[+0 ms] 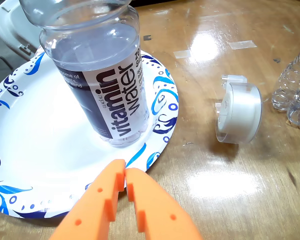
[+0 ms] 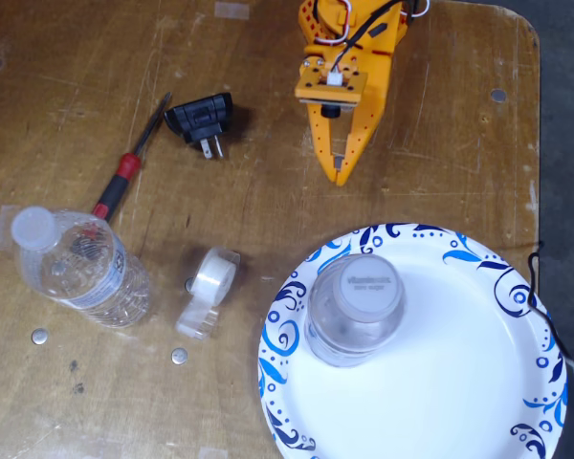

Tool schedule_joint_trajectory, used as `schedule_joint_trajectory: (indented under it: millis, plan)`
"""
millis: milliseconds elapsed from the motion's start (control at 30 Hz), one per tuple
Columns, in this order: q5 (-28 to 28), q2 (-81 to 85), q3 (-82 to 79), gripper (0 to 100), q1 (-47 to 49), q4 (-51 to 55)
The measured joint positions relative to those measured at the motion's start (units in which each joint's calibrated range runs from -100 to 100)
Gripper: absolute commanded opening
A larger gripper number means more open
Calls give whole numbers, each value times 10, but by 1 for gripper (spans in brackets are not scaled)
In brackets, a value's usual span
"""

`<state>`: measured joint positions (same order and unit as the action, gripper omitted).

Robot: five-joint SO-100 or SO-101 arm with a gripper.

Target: Move the bottles to the plate

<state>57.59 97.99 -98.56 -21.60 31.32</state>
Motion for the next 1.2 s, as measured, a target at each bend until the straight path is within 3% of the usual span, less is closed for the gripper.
schedule_joint_trajectory:
  millis: [100, 267, 433, 567, 800, 1067, 1200]
  plan:
    - [2, 0, 0, 2, 30, -27]
    - [0, 1, 0, 2, 72, -243]
    - [1, 2, 0, 2, 74, -135]
    - [1, 2, 0, 2, 67, -111]
    - [1, 2, 0, 1, -69, -151]
    - [-1, -1, 31, 2, -130, -240]
    - [-2, -37, 94, 15, -163, -240]
